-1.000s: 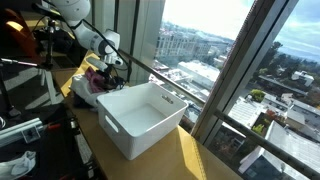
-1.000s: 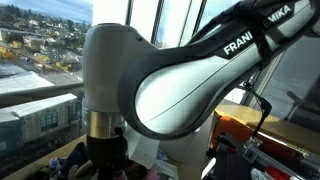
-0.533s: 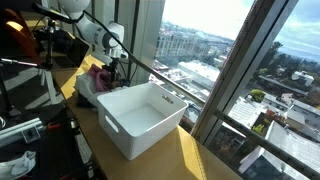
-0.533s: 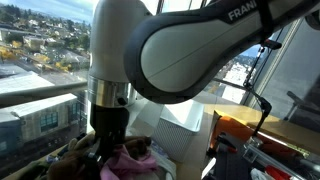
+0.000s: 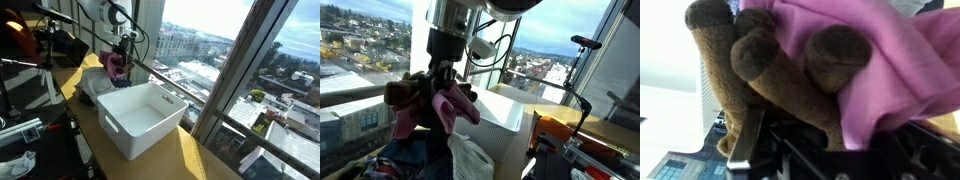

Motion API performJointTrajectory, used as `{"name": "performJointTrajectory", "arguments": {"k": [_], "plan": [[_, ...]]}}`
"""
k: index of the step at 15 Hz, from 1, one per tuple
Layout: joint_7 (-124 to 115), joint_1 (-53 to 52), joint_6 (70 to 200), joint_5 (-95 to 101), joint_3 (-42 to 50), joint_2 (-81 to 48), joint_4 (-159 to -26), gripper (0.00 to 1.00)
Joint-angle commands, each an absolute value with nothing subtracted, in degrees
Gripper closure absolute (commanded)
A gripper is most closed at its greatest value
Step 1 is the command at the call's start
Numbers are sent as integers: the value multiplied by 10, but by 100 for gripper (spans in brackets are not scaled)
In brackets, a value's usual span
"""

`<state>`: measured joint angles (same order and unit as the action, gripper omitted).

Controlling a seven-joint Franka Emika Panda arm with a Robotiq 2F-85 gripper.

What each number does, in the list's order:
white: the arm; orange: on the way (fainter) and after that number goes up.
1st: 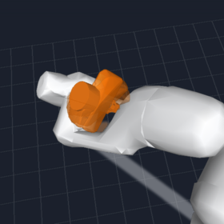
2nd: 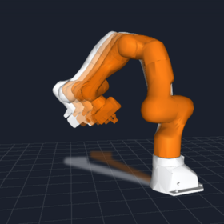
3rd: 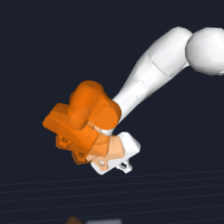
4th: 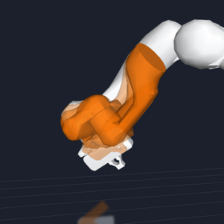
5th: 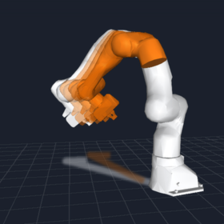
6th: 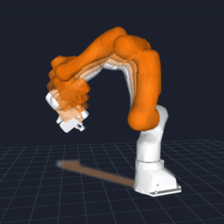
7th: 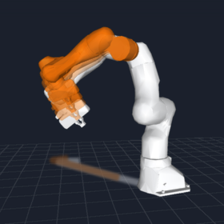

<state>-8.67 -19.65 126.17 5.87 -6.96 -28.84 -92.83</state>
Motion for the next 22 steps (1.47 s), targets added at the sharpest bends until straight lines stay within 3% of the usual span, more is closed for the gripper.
{"name": "performJointTrajectory", "arguments": {"k": [1,10,22], "plan": [[-82,-173,1220,87,-53,-207,-941,100],[-65,-90,1150,164,-21,-76,-904,100],[-45,-41,1103,211,-13,-35,-851,100]]}}
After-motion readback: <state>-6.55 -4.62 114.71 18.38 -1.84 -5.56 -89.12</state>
